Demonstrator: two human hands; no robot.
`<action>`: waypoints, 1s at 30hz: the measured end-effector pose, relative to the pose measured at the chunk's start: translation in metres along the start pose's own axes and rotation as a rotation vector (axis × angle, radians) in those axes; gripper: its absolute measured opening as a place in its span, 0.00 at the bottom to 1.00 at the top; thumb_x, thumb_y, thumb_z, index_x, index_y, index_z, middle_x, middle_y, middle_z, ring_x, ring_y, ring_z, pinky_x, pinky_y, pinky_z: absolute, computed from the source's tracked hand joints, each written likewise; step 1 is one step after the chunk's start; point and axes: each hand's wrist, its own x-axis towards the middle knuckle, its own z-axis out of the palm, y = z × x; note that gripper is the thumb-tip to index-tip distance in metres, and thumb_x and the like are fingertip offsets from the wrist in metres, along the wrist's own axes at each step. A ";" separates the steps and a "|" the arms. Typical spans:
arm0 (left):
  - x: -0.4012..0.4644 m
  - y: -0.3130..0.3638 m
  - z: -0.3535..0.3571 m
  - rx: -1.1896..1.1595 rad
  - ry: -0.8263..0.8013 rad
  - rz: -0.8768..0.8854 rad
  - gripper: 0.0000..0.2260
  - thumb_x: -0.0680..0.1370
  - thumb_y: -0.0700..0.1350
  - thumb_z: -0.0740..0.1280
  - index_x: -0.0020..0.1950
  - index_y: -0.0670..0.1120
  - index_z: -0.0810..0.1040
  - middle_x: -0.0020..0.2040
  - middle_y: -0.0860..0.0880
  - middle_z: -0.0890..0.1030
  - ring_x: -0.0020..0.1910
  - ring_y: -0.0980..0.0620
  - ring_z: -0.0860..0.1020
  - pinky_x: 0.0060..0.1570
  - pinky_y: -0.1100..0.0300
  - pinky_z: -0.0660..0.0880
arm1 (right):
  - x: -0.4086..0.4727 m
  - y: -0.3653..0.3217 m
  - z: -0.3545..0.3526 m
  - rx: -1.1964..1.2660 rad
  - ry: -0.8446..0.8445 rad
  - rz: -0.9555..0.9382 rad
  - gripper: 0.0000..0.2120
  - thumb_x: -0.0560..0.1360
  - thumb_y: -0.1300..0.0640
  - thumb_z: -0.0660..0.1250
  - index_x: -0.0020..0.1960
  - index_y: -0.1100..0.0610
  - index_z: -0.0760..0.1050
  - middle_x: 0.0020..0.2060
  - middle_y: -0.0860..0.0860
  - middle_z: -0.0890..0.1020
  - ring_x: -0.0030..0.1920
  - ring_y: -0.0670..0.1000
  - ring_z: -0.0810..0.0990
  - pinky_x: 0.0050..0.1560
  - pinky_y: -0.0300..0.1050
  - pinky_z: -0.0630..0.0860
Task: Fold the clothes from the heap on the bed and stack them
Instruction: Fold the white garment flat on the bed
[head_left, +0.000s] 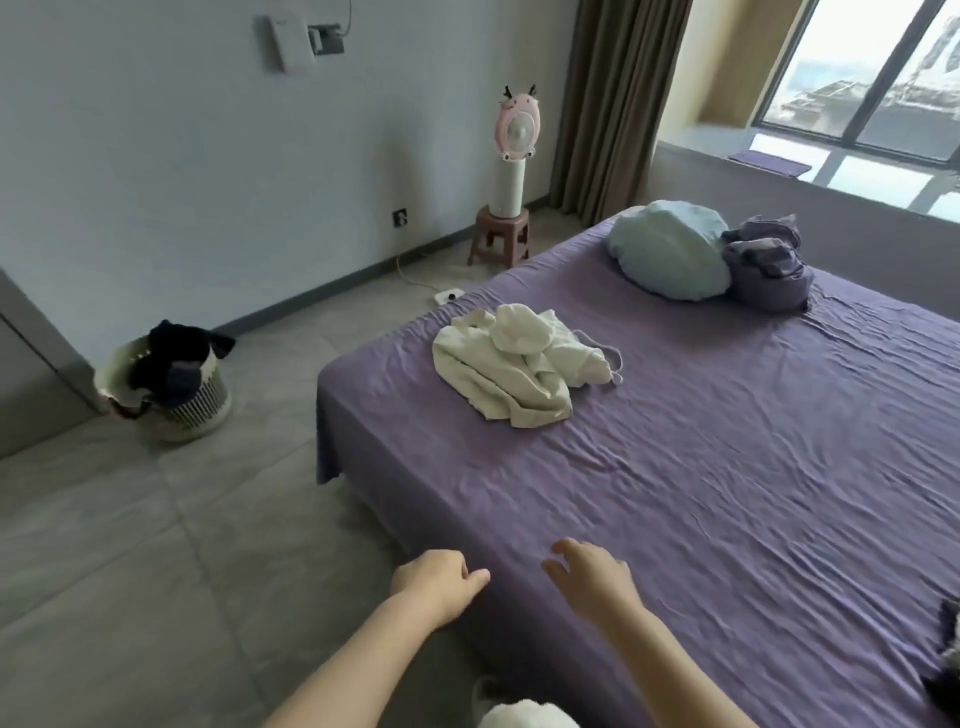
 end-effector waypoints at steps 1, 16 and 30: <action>0.005 -0.003 -0.004 -0.012 0.001 -0.006 0.21 0.78 0.64 0.56 0.59 0.51 0.76 0.59 0.51 0.79 0.57 0.48 0.77 0.54 0.57 0.72 | 0.010 -0.003 -0.003 -0.015 0.002 -0.014 0.19 0.79 0.44 0.54 0.66 0.49 0.70 0.63 0.49 0.76 0.65 0.52 0.72 0.62 0.47 0.64; 0.172 0.025 -0.133 -0.019 -0.005 -0.029 0.19 0.77 0.65 0.55 0.53 0.53 0.76 0.55 0.53 0.79 0.54 0.51 0.77 0.54 0.57 0.72 | 0.196 -0.006 -0.072 -0.042 0.037 -0.014 0.19 0.80 0.41 0.50 0.47 0.51 0.73 0.53 0.49 0.80 0.57 0.53 0.76 0.57 0.46 0.66; 0.333 0.082 -0.162 0.050 -0.161 0.062 0.19 0.78 0.64 0.56 0.56 0.53 0.76 0.56 0.53 0.79 0.55 0.51 0.77 0.53 0.58 0.72 | 0.338 0.018 -0.103 0.089 -0.040 0.128 0.19 0.79 0.44 0.55 0.64 0.53 0.70 0.62 0.52 0.73 0.62 0.54 0.72 0.55 0.47 0.70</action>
